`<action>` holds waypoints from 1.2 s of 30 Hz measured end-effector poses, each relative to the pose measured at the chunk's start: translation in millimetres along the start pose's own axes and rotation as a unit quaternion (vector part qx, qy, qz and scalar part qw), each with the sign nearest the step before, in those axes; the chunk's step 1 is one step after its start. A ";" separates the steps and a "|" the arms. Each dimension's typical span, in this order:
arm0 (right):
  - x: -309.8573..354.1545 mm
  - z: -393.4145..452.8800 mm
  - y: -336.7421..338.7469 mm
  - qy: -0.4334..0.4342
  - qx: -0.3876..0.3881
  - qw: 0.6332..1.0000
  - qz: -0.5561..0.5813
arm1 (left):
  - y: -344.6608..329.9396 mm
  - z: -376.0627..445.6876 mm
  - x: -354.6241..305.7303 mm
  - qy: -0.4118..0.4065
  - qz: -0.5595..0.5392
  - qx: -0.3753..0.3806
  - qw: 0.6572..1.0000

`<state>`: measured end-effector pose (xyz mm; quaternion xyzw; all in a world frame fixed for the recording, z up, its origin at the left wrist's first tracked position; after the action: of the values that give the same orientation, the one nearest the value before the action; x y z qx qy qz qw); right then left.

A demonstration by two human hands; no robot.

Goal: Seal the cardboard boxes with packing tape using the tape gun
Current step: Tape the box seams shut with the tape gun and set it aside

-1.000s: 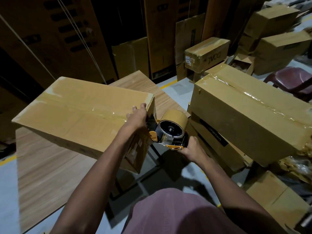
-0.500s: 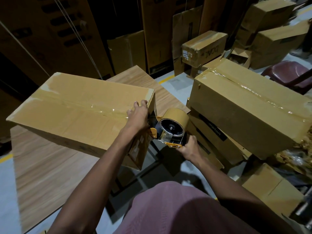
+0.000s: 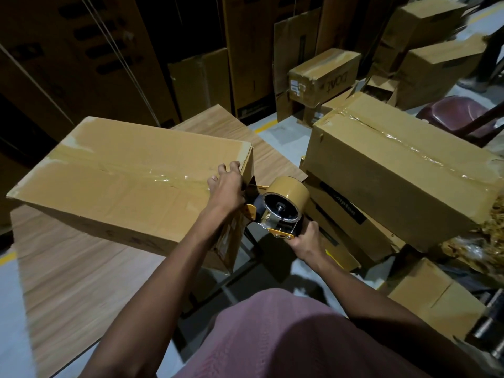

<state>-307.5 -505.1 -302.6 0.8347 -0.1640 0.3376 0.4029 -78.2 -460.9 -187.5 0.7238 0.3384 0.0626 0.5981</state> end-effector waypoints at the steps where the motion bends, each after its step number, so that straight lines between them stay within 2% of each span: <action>1: -0.7 -0.3 -0.3 -0.004 -0.004 1.000 0.010 | 0.0 -1.1 -0.6 0.001 0.009 0.002 1.000; 8: -5.3 1.3 -5.9 -0.030 -0.001 0.998 0.056 | 3.2 -7.5 -9.4 -0.002 0.083 0.027 0.996; 15: 4.2 -3.4 -3.8 -0.025 -0.016 0.999 0.013 | -6.0 -3.4 -20.7 -0.079 0.194 0.076 0.975; 21: -8.5 -3.9 -6.8 -0.030 -0.023 0.999 0.012 | -8.3 -5.4 -23.9 -0.079 0.201 0.126 0.968; 25: -23.6 7.4 -11.7 -0.041 -0.040 0.998 -0.004 | -11.1 -3.6 -20.4 -0.081 0.216 0.128 0.965; 30: -10.3 -1.2 -10.1 -0.048 -0.037 0.998 -0.027 | -11.3 0.6 -17.1 -0.078 0.228 0.132 0.961; 36: -8.3 5.1 -14.0 -0.022 -0.047 0.998 -0.027 | -14.1 6.8 -12.0 -0.086 0.216 0.108 0.966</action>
<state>-303.6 -500.4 -318.5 0.8265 -0.1658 0.2999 0.4466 -89.8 -472.5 -198.5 0.8428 0.1259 0.0914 0.5153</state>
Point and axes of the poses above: each hand's wrist, its own z-axis towards the middle knuckle, its own y-axis out of the back of the hand, x = y × z, the point moved 9 cm from there along z, towards the middle knuckle, and after that the axes turned 6 degrees about x, right-handed, at the moved point
